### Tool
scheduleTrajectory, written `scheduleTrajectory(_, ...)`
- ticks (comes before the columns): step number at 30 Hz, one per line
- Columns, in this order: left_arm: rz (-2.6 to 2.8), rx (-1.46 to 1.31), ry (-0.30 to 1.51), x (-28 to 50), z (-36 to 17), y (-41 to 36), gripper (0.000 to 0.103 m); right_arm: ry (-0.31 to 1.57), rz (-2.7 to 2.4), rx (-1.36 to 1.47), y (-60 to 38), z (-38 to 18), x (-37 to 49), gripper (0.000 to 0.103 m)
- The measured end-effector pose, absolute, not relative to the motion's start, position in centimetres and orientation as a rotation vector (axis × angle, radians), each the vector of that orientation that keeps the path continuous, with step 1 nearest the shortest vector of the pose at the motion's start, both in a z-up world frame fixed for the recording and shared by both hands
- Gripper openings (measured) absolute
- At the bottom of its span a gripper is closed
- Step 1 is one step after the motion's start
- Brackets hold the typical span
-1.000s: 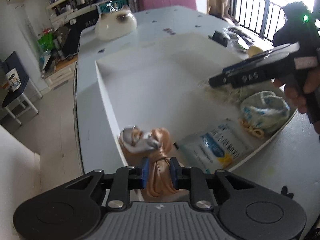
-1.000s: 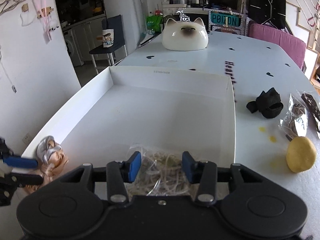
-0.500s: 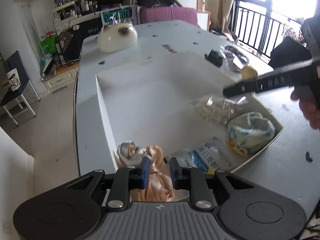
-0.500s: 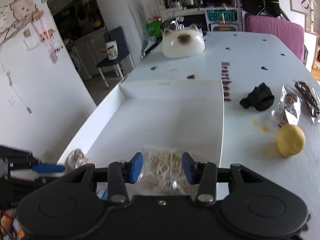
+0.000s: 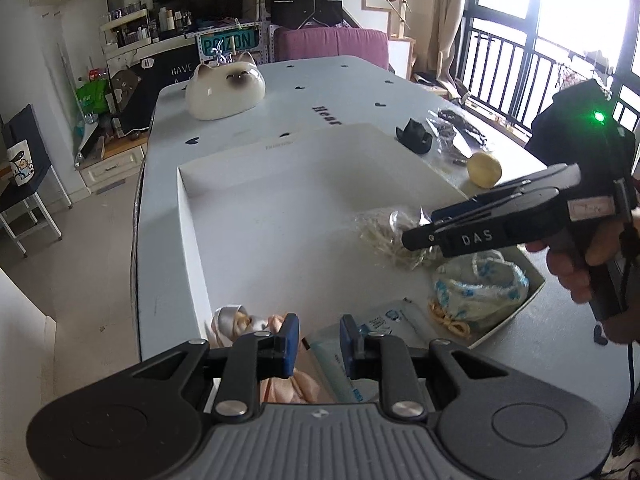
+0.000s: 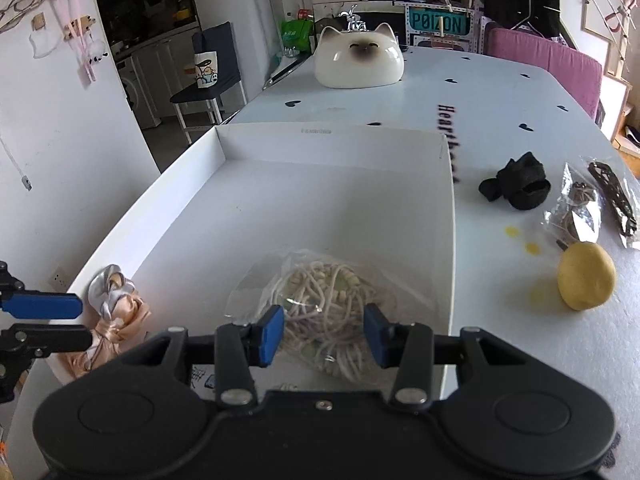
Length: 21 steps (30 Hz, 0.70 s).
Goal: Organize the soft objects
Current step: 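Lower the tan knotted bag into the tray with left tool while right tool presses the cord bag, then move left tool to the black fabric item while right tool moves to the yellow ball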
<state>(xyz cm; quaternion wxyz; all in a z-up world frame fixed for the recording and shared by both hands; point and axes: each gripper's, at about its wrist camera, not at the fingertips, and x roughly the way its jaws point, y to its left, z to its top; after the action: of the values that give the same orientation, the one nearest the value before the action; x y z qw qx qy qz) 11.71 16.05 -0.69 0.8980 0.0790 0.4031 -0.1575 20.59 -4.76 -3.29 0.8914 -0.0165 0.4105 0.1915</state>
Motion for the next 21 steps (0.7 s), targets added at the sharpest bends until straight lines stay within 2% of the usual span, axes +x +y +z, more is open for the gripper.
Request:
scheduleTrajectory(3, -0.336, 0.152, 0.823, 11.8, -0.4, 15.8, 0.026, 0.841, 0.416, 0.007, -5.7, -2.2, 19.9, 0.047)
scheduleTrajectory(7, -0.333, 0.137, 0.81, 11.8, 0.1, 15.6, 0.035, 0.807, 0.434, 0.038, -6.8, -0.4, 18.7, 0.06)
scheduleTrajectory(11, -0.32, 0.102, 0.805, 11.9, 0.4, 15.7, 0.05, 0.767, 0.438, 0.031, -7.7, 0.9, 17.3, 0.076)
scheduleTrajectory(21, -0.266, 0.055, 0.772, 11.2, 1.4, 15.9, 0.082, 0.699, 0.414, 0.003, -9.4, 2.4, 14.7, 0.091)
